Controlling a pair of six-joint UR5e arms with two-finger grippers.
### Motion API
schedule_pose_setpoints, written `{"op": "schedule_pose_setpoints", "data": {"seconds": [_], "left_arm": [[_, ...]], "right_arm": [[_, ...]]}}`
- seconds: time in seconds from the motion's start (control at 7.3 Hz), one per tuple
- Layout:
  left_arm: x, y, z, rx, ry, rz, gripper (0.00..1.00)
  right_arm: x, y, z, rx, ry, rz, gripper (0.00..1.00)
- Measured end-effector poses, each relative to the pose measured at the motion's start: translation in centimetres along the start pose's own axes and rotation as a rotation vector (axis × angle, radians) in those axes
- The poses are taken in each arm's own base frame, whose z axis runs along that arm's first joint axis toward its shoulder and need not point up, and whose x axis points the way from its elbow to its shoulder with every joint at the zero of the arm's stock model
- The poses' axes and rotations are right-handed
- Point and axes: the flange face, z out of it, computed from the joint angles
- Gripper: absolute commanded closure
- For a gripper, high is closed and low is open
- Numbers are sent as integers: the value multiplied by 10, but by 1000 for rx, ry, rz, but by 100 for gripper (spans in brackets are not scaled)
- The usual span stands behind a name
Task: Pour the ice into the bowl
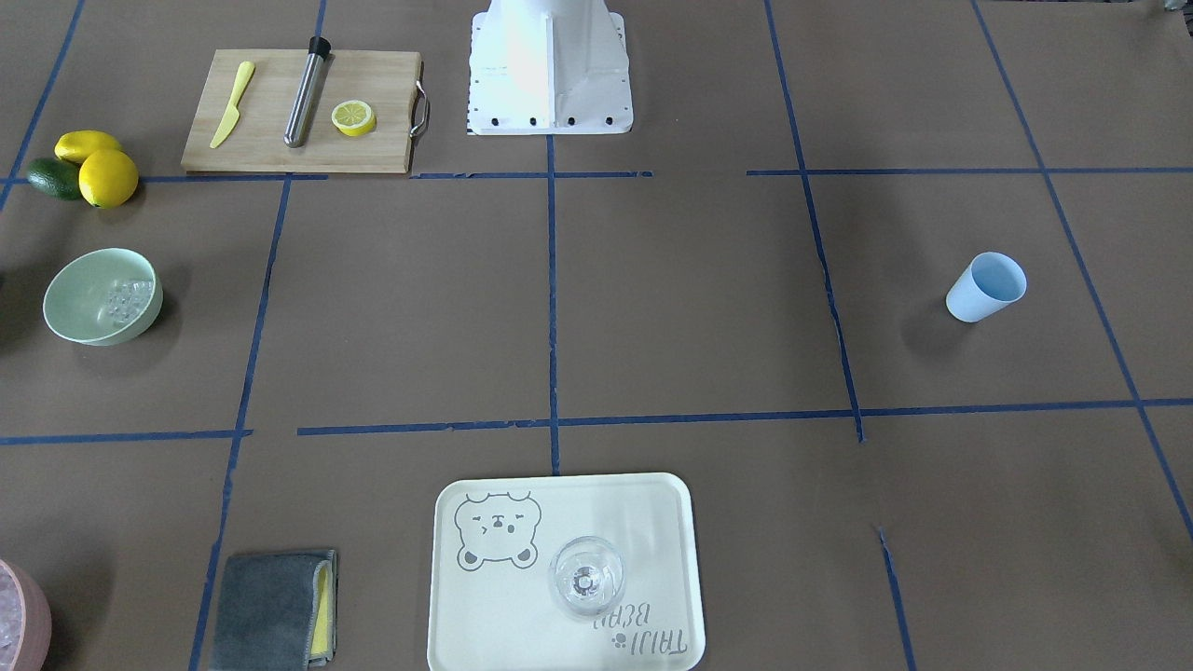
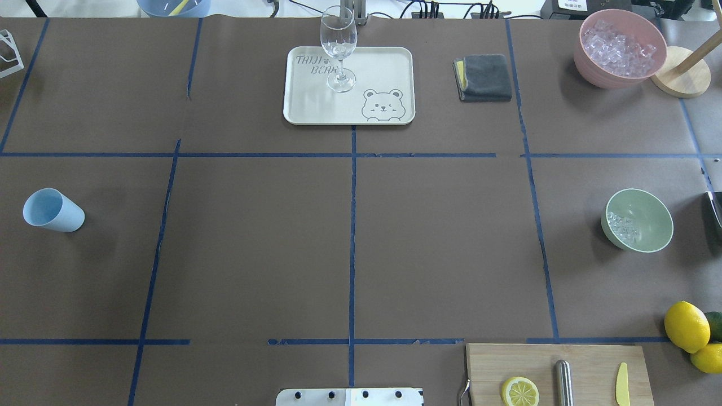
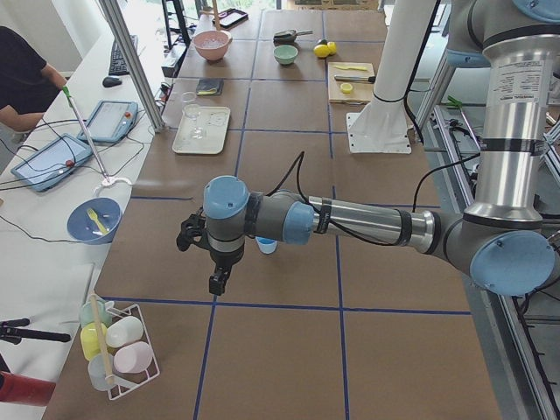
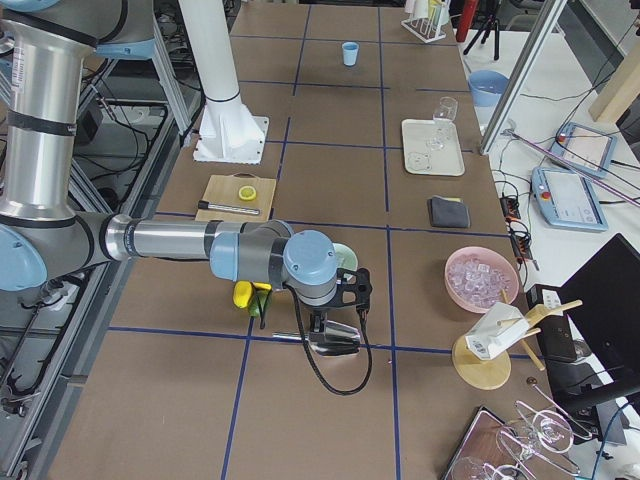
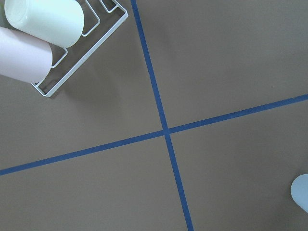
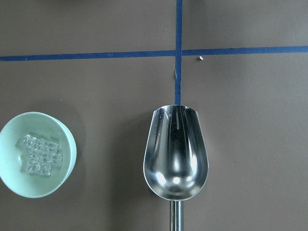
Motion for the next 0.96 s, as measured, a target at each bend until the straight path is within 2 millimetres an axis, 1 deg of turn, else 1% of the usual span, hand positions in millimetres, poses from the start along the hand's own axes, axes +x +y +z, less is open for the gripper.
{"op": "schedule_pose_setpoints", "data": {"seconds": [0.27, 0.41, 0.55, 0.69, 0.96], "left_arm": [[-6, 12, 8, -15, 5, -14, 0], [-8, 16, 11, -20, 6, -19, 0], [-10, 21, 13, -26, 7, -24, 0], [-11, 25, 15, -31, 7, -28, 0], [-11, 27, 16, -33, 8, -30, 0]], "right_arm": [[-3, -5, -3, 6, 2, -6, 0], [-5, -10, -4, 11, 2, -12, 0], [-6, -20, -6, 16, 2, -18, 0], [-4, -29, -5, 15, 1, -16, 0], [-3, -35, -4, 14, 0, -13, 0]]}}
